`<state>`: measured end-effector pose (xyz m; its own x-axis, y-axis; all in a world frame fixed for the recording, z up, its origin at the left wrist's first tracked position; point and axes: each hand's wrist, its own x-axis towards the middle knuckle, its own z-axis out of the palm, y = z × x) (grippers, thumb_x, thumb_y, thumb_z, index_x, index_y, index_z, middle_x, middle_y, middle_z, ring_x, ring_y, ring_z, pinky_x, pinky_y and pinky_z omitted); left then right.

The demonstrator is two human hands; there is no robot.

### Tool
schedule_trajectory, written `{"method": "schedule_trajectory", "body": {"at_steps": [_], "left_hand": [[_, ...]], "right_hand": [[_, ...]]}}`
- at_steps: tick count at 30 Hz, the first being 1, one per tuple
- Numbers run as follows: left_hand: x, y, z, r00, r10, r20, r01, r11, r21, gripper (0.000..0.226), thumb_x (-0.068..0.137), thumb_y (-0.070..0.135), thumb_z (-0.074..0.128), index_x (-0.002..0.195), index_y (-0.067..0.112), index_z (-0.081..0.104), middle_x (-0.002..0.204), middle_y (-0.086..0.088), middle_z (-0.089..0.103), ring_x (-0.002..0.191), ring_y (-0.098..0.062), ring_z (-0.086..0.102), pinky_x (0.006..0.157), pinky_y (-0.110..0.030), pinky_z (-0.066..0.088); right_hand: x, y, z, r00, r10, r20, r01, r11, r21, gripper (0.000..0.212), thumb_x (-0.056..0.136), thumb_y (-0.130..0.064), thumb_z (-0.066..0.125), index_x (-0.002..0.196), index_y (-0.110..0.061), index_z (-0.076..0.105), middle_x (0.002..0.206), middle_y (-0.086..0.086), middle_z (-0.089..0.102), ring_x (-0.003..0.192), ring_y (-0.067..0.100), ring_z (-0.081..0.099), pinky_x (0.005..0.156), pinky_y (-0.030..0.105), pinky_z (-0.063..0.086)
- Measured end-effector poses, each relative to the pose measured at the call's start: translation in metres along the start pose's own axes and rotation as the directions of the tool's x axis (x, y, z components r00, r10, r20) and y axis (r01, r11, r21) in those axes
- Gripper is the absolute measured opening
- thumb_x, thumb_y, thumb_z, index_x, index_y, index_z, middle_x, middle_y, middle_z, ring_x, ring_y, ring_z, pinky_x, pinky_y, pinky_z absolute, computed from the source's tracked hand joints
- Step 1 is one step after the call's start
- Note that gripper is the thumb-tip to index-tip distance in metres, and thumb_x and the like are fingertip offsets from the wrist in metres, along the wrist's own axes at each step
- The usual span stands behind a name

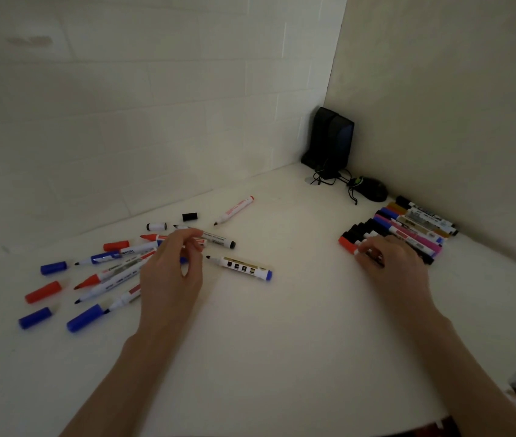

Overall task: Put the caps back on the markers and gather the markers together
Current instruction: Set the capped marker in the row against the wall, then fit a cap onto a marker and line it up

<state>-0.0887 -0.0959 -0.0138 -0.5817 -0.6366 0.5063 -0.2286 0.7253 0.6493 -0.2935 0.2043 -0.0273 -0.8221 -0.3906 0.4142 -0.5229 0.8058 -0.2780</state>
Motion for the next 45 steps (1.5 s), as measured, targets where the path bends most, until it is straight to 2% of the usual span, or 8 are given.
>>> {"method": "schedule_trajectory", "body": {"at_steps": [21, 25, 28, 32, 36, 39, 42, 45], "left_hand": [[0.0, -0.002, 0.0, 1.0, 0.016, 0.014, -0.016, 1.0, 0.012, 0.019, 0.096, 0.013, 0.054, 0.112, 0.019, 0.062, 0.074, 0.015, 0.05, 0.06, 0.0, 0.048, 0.056, -0.013, 0.034], [0.0, -0.004, 0.002, 0.999, 0.03, 0.02, -0.03, 1.0, -0.003, 0.021, 0.095, 0.014, 0.053, 0.113, 0.022, 0.06, 0.081, 0.009, 0.061, 0.063, -0.001, 0.052, 0.058, -0.014, 0.038], [0.001, -0.005, 0.002, 1.0, 0.013, 0.027, -0.013, 1.0, -0.009, 0.021, 0.096, 0.014, 0.054, 0.114, 0.023, 0.06, 0.085, 0.009, 0.062, 0.066, 0.0, 0.052, 0.06, -0.014, 0.038], [0.0, -0.006, 0.001, 1.0, -0.005, 0.003, 0.005, 1.0, 0.004, 0.021, 0.096, 0.016, 0.053, 0.116, 0.022, 0.06, 0.083, 0.01, 0.058, 0.064, -0.001, 0.05, 0.058, -0.014, 0.036], [0.003, -0.009, 0.0, 0.999, -0.05, -0.015, 0.05, 0.999, -0.011, 0.024, 0.095, 0.02, 0.051, 0.117, 0.021, 0.06, 0.089, 0.005, 0.063, 0.066, -0.006, 0.053, 0.062, -0.024, 0.048], [0.005, -0.01, -0.003, 0.994, -0.091, -0.066, 0.092, 0.996, 0.01, 0.023, 0.096, 0.012, 0.054, 0.118, 0.016, 0.06, 0.087, 0.004, 0.06, 0.065, -0.004, 0.05, 0.063, -0.017, 0.041], [0.008, -0.019, -0.005, 0.992, -0.086, -0.09, 0.094, 0.991, 0.094, 0.022, 0.094, 0.011, 0.056, 0.115, 0.015, 0.061, 0.095, -0.001, 0.063, 0.082, -0.013, 0.057, 0.076, -0.028, 0.049], [0.009, -0.033, 0.0, 1.0, 0.025, 0.012, -0.027, 0.901, 0.434, 0.021, 0.091, 0.023, 0.062, 0.111, 0.018, 0.067, 0.114, -0.006, 0.065, 0.112, -0.028, 0.053, 0.099, -0.046, 0.043]], "right_hand": [[0.0, -0.008, -0.004, 1.0, 0.015, 0.008, -0.014, 1.0, -0.021, 0.028, 0.09, -0.032, 0.071, 0.114, -0.019, 0.069, 0.114, 0.005, 0.064, 0.105, 0.023, 0.059, 0.087, 0.037, 0.048], [0.003, -0.031, -0.001, 0.994, -0.106, -0.012, 0.107, 0.994, 0.036, 0.026, 0.09, -0.031, 0.07, 0.113, -0.019, 0.069, 0.106, 0.001, 0.063, 0.092, 0.017, 0.061, 0.08, 0.028, 0.046], [0.004, -0.068, 0.002, 0.975, -0.189, 0.113, 0.162, 0.963, 0.217, 0.024, 0.092, -0.038, 0.064, 0.116, -0.032, 0.066, 0.102, -0.011, 0.058, 0.085, 0.001, 0.056, 0.078, 0.021, 0.048], [0.006, -0.127, 0.016, 0.9, -0.356, 0.253, 0.246, 0.891, 0.381, 0.029, 0.09, -0.048, 0.066, 0.116, -0.037, 0.066, 0.097, -0.015, 0.058, 0.085, 0.0, 0.056, 0.077, 0.019, 0.046], [0.007, -0.164, 0.036, 0.846, -0.423, 0.324, 0.334, 0.895, 0.297, 0.04, 0.085, -0.057, 0.067, 0.119, -0.037, 0.063, 0.102, -0.011, 0.059, 0.092, 0.007, 0.057, 0.076, 0.028, 0.045], [0.007, -0.175, 0.045, 0.839, -0.446, 0.313, 0.382, 0.891, 0.246, 0.032, 0.089, -0.049, 0.066, 0.116, -0.031, 0.063, 0.102, -0.006, 0.06, 0.097, 0.015, 0.057, 0.077, 0.032, 0.046], [0.007, -0.173, 0.048, 0.855, -0.434, 0.286, 0.353, 0.889, 0.293, 0.018, 0.095, -0.038, 0.06, 0.109, -0.027, 0.062, 0.099, -0.005, 0.058, 0.09, 0.017, 0.057, 0.07, 0.032, 0.043], [0.011, -0.165, 0.047, 0.879, -0.373, 0.298, 0.251, 0.892, 0.375, 0.018, 0.096, -0.036, 0.059, 0.112, -0.027, 0.059, 0.101, -0.005, 0.059, 0.086, 0.016, 0.058, 0.074, 0.036, 0.05]]}}
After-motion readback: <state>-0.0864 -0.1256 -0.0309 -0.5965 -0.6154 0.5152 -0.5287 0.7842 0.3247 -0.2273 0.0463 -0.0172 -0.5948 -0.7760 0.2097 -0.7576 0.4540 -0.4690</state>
